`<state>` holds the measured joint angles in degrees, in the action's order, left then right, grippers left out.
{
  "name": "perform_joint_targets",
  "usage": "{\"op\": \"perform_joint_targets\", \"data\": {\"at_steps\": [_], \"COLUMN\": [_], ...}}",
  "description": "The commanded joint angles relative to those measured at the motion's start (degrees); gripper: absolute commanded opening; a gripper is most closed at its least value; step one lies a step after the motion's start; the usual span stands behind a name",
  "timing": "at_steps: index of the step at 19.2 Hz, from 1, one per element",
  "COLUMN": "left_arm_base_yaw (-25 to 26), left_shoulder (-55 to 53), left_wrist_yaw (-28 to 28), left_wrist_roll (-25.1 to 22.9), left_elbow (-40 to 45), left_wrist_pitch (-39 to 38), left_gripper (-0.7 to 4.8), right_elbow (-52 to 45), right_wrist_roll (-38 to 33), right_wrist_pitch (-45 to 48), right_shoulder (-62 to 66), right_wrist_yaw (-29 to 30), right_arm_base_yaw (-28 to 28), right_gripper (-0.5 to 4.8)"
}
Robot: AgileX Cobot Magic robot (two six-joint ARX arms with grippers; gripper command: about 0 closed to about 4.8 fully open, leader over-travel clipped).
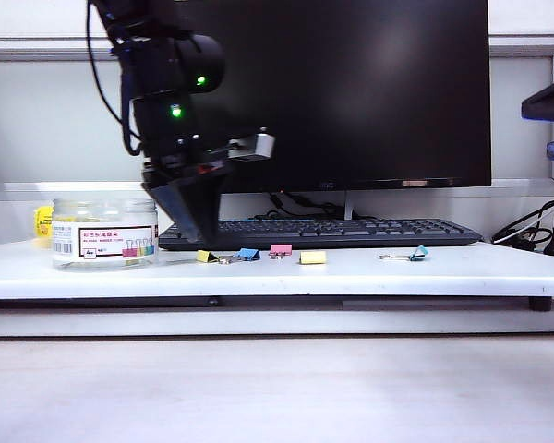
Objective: Pick up the clips with the largest number of clips of the same color on the table and place them in a round transparent plastic box.
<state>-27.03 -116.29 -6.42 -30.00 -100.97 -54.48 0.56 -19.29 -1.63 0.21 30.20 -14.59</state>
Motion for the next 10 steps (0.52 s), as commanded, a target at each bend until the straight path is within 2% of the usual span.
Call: {"op": "perform_joint_targets", "data": {"at_steps": [1, 10], "left_arm_base_yaw": [0.0, 0.0], "left_shoulder": [-0.4, -1.6], "left_wrist_yaw": [-0.3, -1.2], "left_wrist_roll": [0.0, -0.2], "left_elbow": [-0.3, -0.3], "left_wrist_pitch": [-0.4, 0.5], "left_gripper": [2.84, 2.83], "right_elbow": [0.2, 0.2], "right_wrist_roll": [-0.2, -0.2], "right_wrist_pitch": [0.5, 0.5], "right_shoulder": [-0.1, -0.1], "right_wrist_yaw": [0.4, 0.4], "right_arm_base_yaw": [-0.1, 0.0], "right_gripper": [2.64, 2.64]}}
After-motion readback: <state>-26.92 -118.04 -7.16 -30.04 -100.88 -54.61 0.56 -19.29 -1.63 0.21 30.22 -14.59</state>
